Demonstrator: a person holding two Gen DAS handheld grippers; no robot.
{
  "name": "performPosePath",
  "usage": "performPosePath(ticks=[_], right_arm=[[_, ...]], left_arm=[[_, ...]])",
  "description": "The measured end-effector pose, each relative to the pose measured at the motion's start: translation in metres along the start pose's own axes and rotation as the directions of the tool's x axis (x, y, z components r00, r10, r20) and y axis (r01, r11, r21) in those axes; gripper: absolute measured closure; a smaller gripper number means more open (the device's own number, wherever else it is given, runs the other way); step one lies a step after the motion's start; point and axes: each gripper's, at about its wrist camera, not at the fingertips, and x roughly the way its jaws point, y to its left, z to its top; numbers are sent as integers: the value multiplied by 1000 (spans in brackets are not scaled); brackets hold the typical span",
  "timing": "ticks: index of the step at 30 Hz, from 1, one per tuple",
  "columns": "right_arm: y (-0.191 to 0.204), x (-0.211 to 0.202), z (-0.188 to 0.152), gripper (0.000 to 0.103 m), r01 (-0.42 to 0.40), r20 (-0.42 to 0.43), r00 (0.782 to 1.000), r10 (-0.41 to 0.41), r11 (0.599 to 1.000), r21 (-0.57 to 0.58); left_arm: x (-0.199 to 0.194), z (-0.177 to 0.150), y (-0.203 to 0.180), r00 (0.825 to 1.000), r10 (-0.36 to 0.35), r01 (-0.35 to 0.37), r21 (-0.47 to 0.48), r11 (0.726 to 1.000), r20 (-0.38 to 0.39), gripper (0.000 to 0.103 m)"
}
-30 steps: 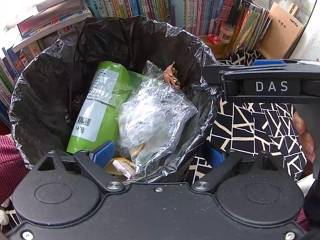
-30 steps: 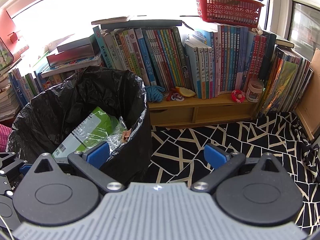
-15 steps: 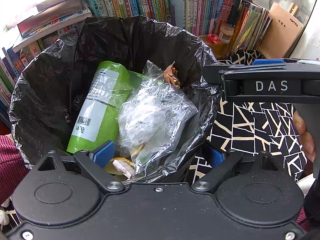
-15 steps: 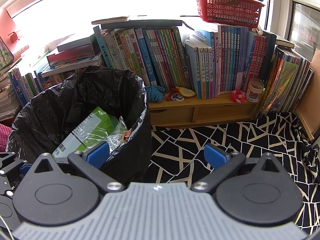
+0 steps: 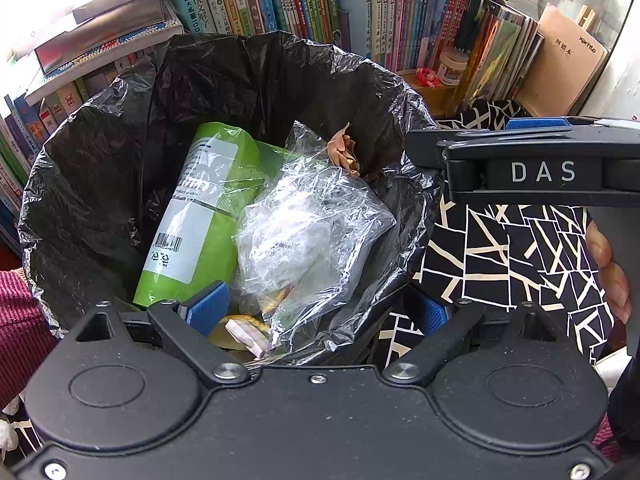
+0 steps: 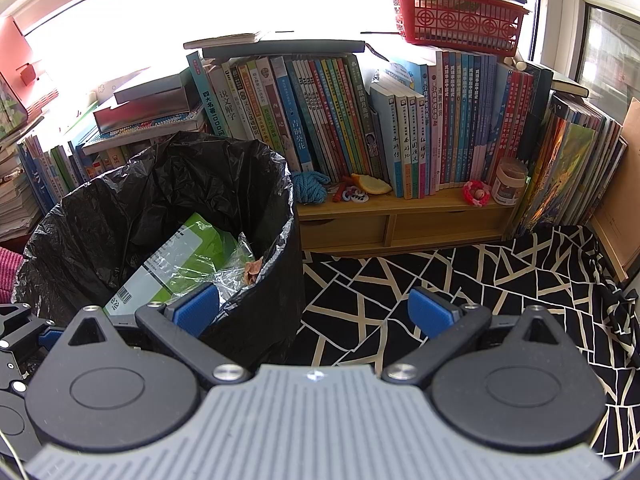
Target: Collect trash
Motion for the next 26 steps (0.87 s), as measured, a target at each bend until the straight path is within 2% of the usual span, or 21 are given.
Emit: performPosePath(ticks=[17,26], right_arm=[[1,0,0,0,1,2,1000,-1,1000,0],[-7,-8,1,0,-35,32,999,35,999,5]], left_arm=[[-2,-1,0,1000,-3,3,4,1000,8,9],[-8,-4,-5,1000,1,-2,24,1000,23,9]])
